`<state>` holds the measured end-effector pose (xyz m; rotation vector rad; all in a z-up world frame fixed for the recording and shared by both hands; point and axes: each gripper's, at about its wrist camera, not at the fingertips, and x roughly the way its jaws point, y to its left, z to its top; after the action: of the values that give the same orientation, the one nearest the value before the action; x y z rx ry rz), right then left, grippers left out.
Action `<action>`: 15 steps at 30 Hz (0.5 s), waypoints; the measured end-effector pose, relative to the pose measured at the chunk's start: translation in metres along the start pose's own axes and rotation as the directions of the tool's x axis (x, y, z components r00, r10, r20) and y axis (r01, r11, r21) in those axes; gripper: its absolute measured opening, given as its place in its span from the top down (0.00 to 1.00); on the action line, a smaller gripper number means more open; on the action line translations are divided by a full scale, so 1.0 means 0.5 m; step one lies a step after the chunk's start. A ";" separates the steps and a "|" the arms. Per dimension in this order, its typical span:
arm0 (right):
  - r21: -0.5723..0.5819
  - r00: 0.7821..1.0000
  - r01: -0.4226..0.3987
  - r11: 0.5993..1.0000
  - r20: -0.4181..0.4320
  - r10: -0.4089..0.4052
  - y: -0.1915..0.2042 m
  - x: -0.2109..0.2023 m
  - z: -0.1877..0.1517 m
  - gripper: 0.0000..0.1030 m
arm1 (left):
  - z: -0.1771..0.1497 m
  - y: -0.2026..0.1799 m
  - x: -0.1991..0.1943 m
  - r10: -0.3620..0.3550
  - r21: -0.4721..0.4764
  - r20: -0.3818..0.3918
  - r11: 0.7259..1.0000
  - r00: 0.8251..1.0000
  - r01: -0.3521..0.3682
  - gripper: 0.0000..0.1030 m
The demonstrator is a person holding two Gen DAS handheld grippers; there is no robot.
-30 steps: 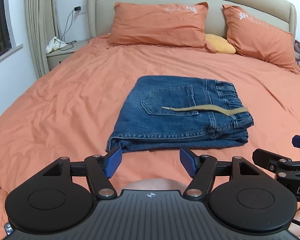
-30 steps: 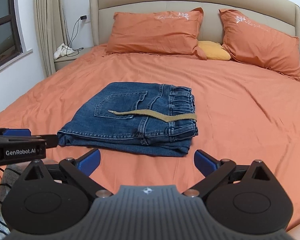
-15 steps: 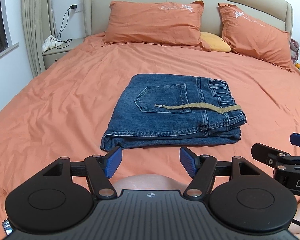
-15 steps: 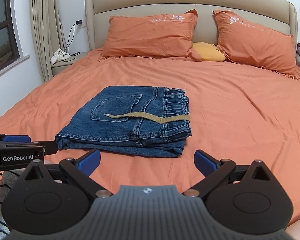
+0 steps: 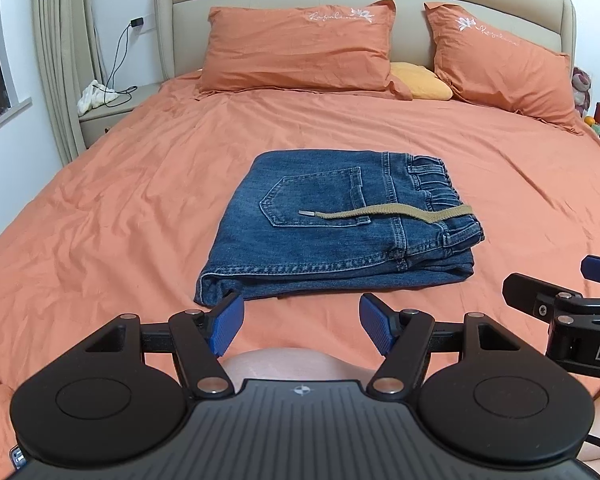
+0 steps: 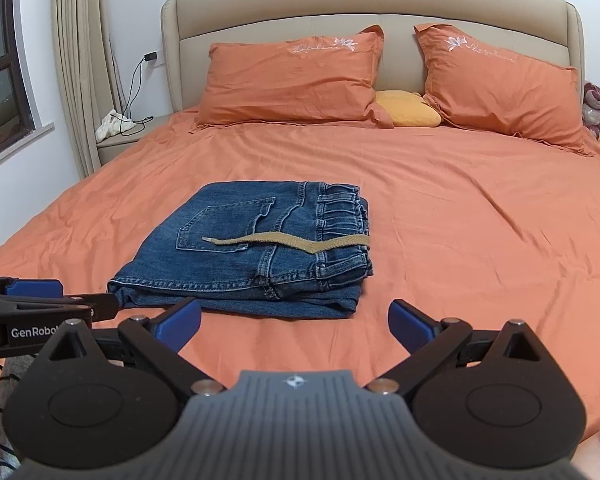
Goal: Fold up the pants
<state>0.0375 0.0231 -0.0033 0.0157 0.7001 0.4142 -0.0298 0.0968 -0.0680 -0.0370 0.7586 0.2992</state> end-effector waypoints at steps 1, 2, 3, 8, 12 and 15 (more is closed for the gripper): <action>0.002 1.000 0.000 1.000 0.001 0.000 -0.001 -0.001 0.000 0.07 | 0.000 -0.001 -0.001 0.000 0.001 0.001 1.000 1.000 0.000 0.25; 0.004 1.000 -0.001 1.000 0.002 0.001 -0.001 -0.002 0.000 0.07 | 0.000 -0.002 -0.002 0.001 0.001 0.002 1.000 1.000 -0.001 0.25; 0.005 1.000 -0.002 1.000 0.002 0.002 -0.002 -0.003 0.000 0.07 | 0.000 -0.003 -0.003 0.001 0.002 0.002 1.000 1.000 -0.001 0.25; 0.006 1.000 -0.003 1.000 0.003 0.003 -0.002 -0.004 -0.001 0.07 | 0.002 -0.003 -0.006 -0.002 0.006 0.007 1.000 1.000 0.002 0.25; 0.007 1.000 -0.004 1.000 0.005 0.004 -0.001 -0.006 -0.001 0.07 | 0.001 -0.006 -0.008 -0.001 0.008 0.009 1.000 1.000 0.000 0.25; 0.007 1.000 -0.003 1.000 0.008 0.003 -0.001 -0.008 -0.001 0.07 | 0.002 -0.006 -0.010 -0.001 0.008 0.010 1.000 1.000 0.001 0.25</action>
<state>0.0346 0.0212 -0.0010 0.0251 0.6940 0.4146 -0.0318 0.0929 -0.0643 -0.0281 0.7495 0.2948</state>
